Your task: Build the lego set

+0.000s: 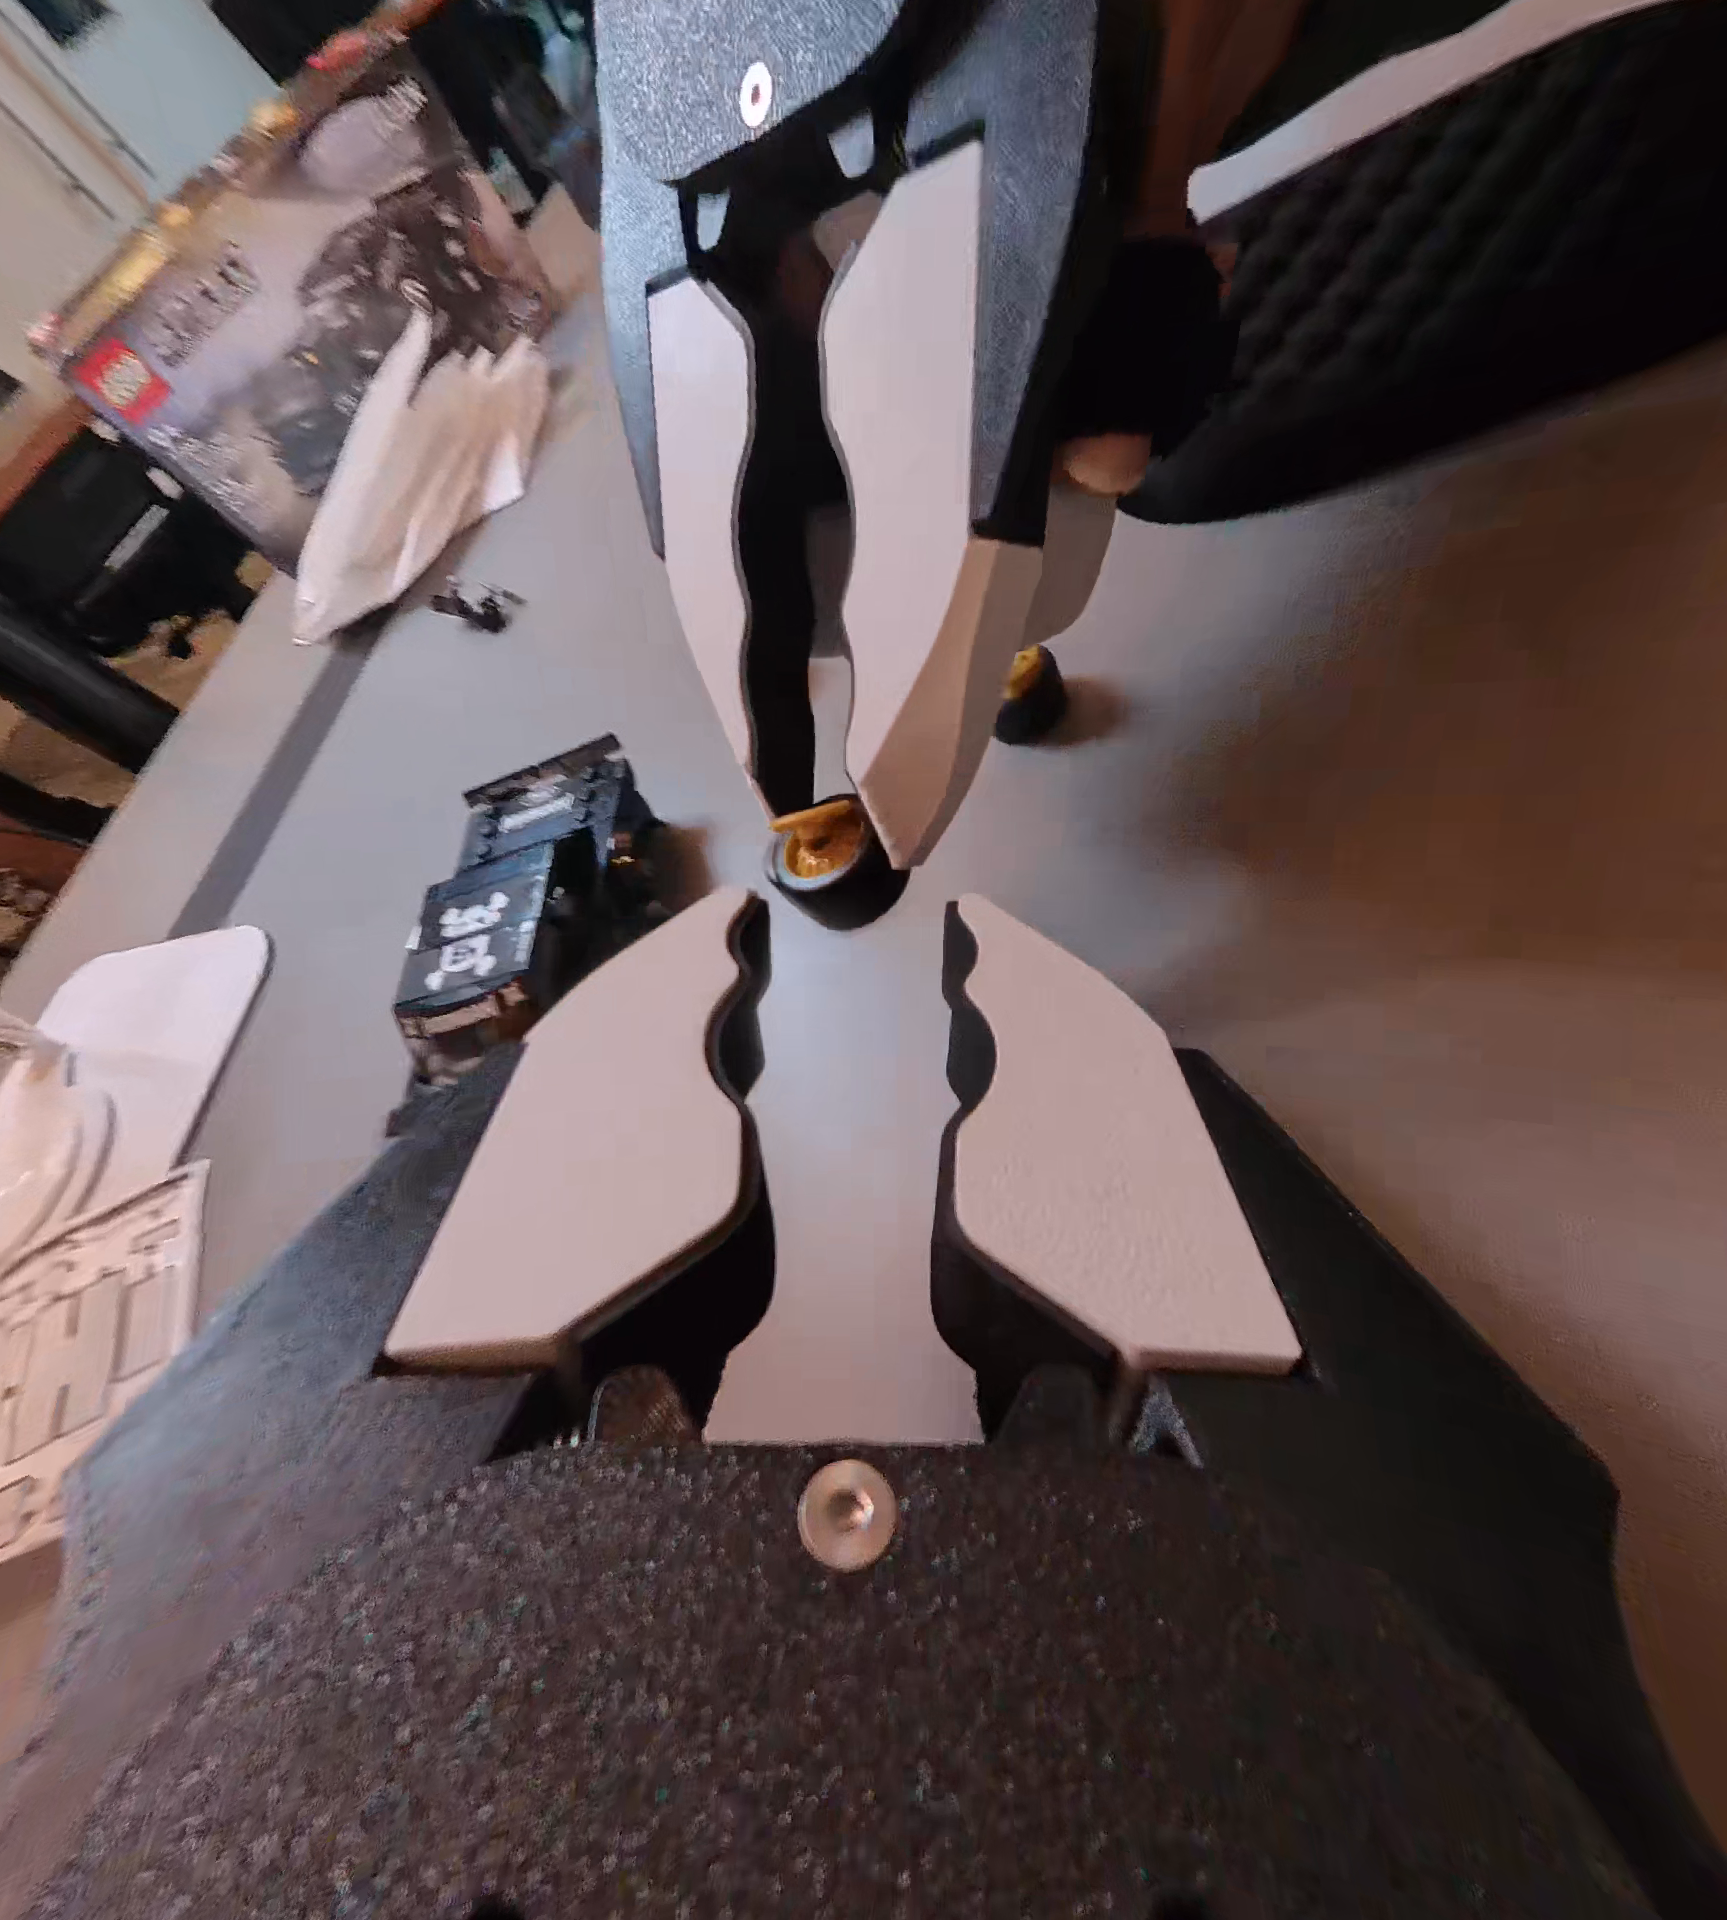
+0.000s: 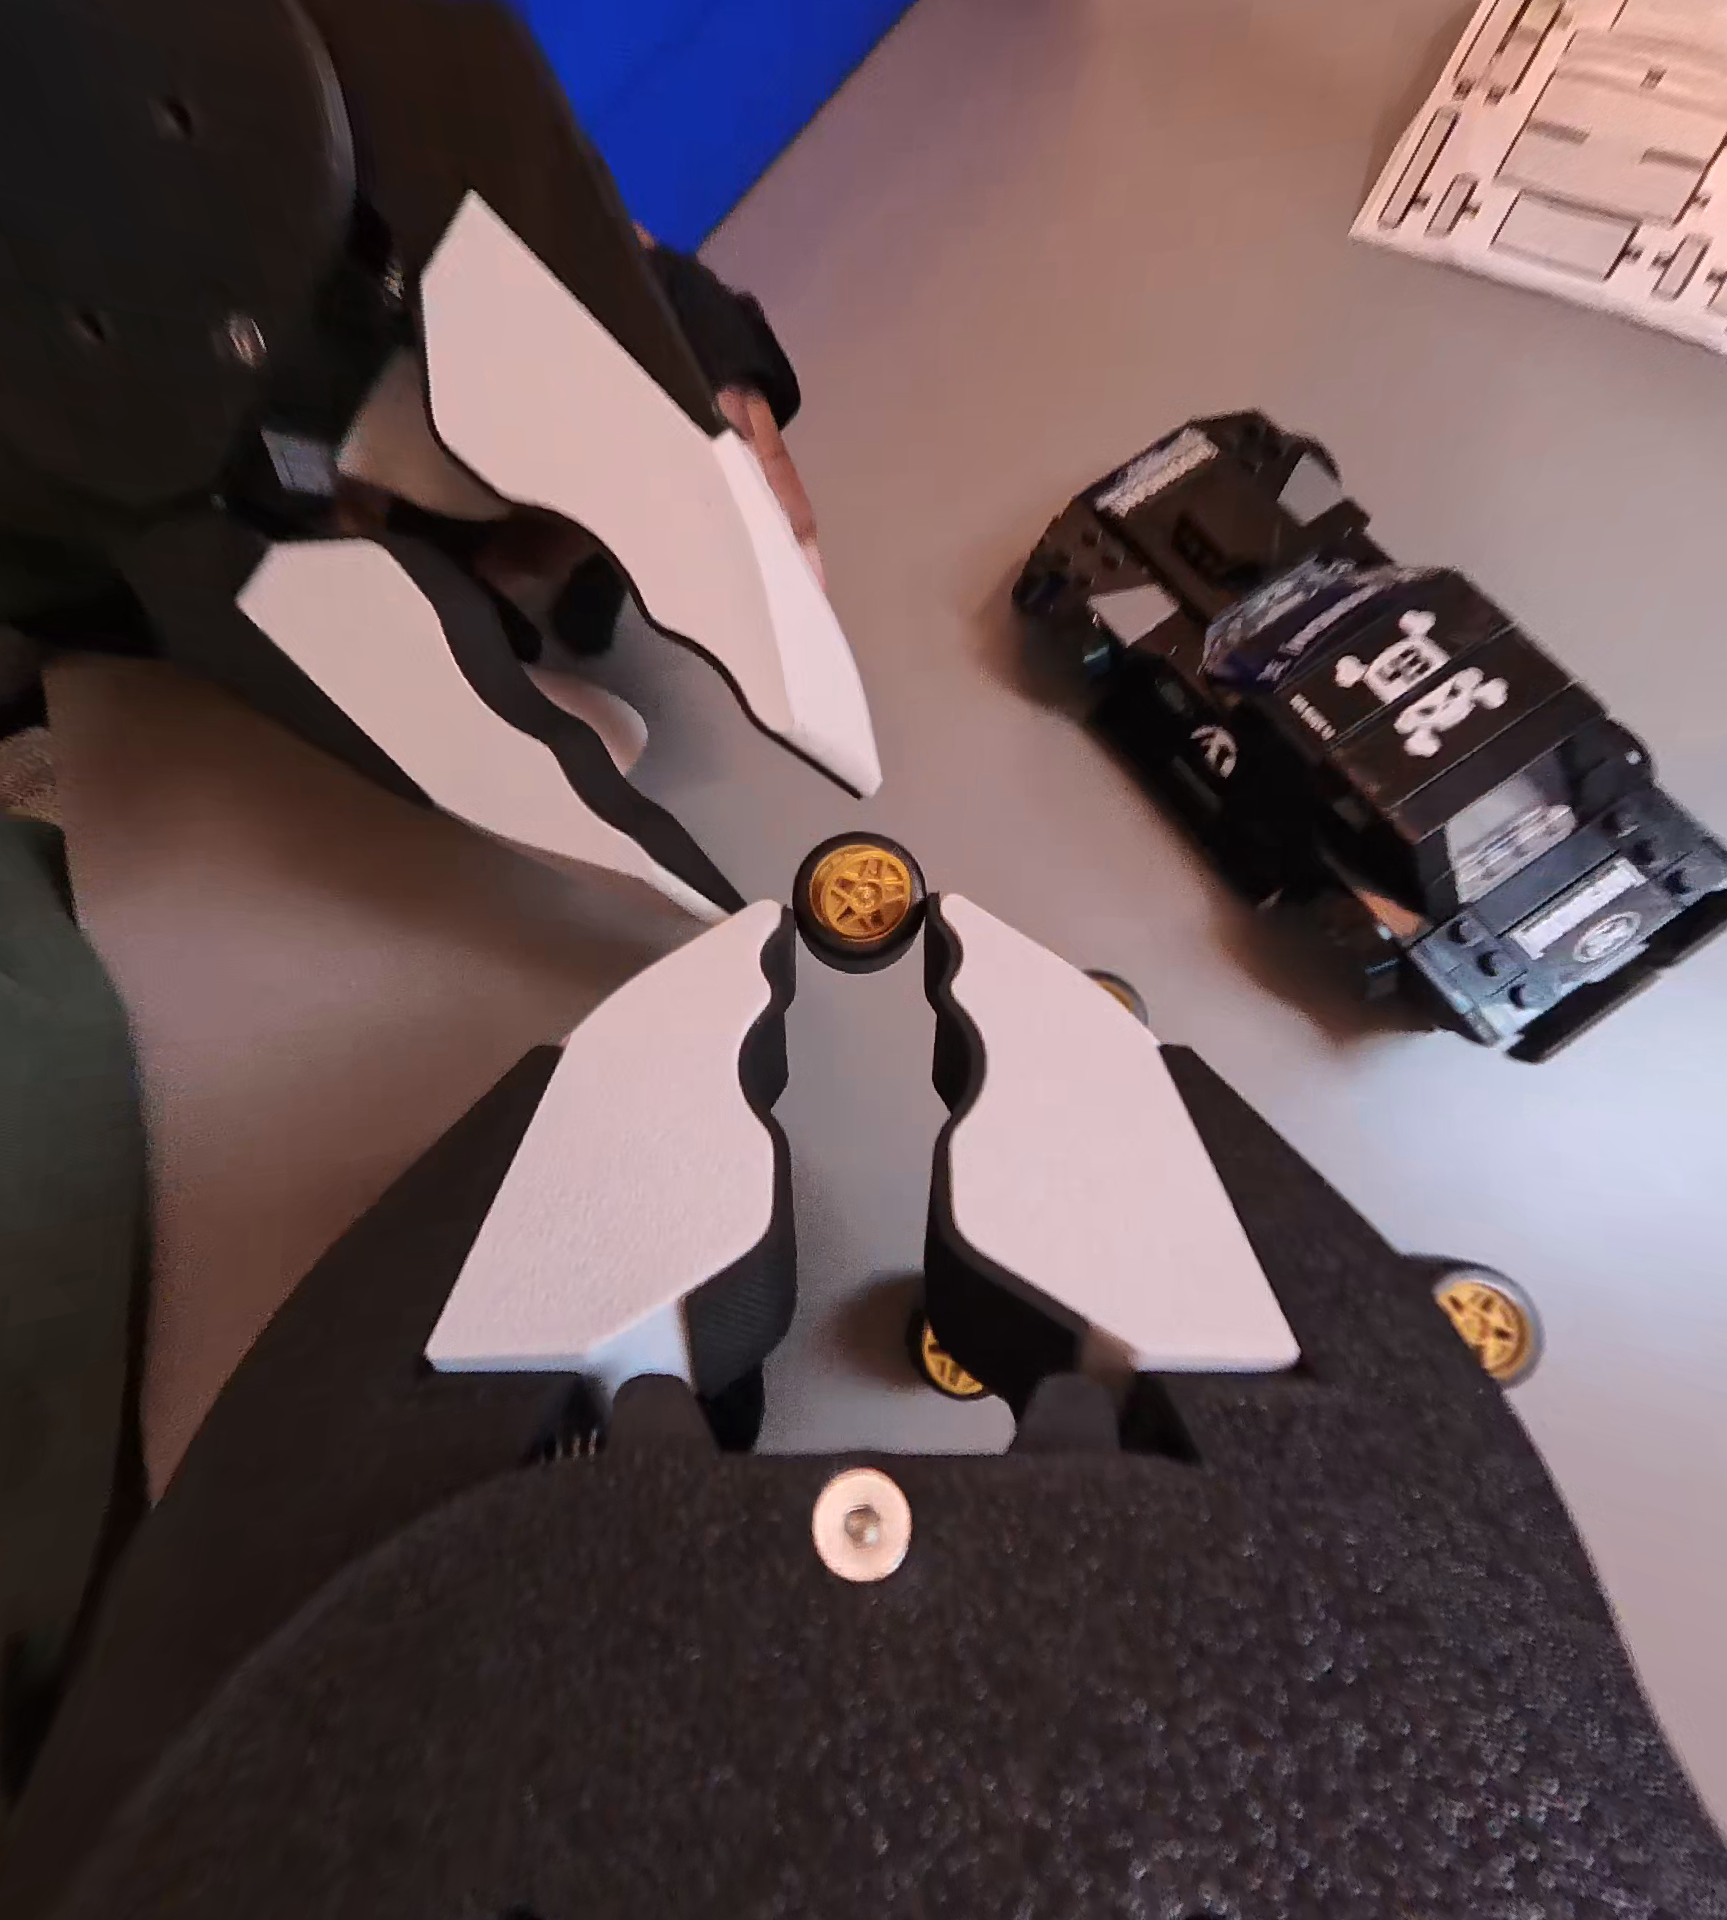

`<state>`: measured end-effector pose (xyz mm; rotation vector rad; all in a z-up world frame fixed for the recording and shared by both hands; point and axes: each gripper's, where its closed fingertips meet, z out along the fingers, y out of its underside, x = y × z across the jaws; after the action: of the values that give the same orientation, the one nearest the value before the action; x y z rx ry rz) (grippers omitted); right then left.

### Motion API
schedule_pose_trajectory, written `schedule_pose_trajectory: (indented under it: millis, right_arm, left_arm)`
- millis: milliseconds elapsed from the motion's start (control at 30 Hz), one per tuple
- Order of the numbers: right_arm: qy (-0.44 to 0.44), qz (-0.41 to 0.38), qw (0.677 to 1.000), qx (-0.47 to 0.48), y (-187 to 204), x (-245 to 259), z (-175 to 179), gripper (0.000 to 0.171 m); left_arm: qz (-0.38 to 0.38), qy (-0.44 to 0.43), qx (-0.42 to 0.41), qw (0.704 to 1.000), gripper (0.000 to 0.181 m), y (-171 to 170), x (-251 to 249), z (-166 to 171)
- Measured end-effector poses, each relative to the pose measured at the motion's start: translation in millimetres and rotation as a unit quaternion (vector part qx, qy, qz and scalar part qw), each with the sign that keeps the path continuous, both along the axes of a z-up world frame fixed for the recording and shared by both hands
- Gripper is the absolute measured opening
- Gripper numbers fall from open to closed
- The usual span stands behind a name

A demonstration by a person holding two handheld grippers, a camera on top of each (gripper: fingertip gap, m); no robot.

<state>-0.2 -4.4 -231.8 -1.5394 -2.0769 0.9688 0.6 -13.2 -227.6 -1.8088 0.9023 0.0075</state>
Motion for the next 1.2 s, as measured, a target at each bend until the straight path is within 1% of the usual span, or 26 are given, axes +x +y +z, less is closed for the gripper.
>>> schedule_pose_trajectory:
  millis: [100, 167, 300, 433, 500, 700, 867, 1200]
  right_arm:
    - [-0.012, 0.006, 1.0, 0.008, -7, 6, -20, 0.024]
    - [-0.017, 0.014, 0.999, 0.03, -12, 10, -31, 0.024]
    - [-0.034, 0.025, 0.997, 0.058, -20, 15, -45, 0.024]
    - [-0.034, 0.03, 0.997, 0.067, -21, 17, -46, 0.024]
    - [-0.036, 0.037, 0.997, 0.064, -21, 18, -45, 0.029]
    - [-0.028, 0.081, 0.994, 0.061, -19, 20, -34, 0.031]
    - [-0.039, 0.125, 0.989, 0.073, -22, 18, -34, 0.021]
    - [-0.04, 0.137, 0.987, 0.072, -23, 15, -35, 0.015]
  left_arm:
    - [-0.009, -0.002, -0.043, 0.999, 0.031, -4, 0, -14]
    - [-0.015, -0.003, -0.067, 0.998, 0.03, -6, 1, -22]
    - [-0.027, -0.004, -0.094, 0.995, 0.028, -9, 5, -31]
    - [-0.03, -0.007, -0.102, 0.994, 0.028, -11, 5, -32]
    - [-0.03, -0.011, -0.103, 0.994, 0.028, -11, 4, -32]
    - [-0.028, -0.013, -0.107, 0.994, 0.028, -11, 2, -32]
    - [-0.03, -0.012, -0.113, 0.993, 0.028, -12, 2, -34]
    - [-0.038, -0.017, -0.123, 0.991, 0.028, -15, 4, -36]
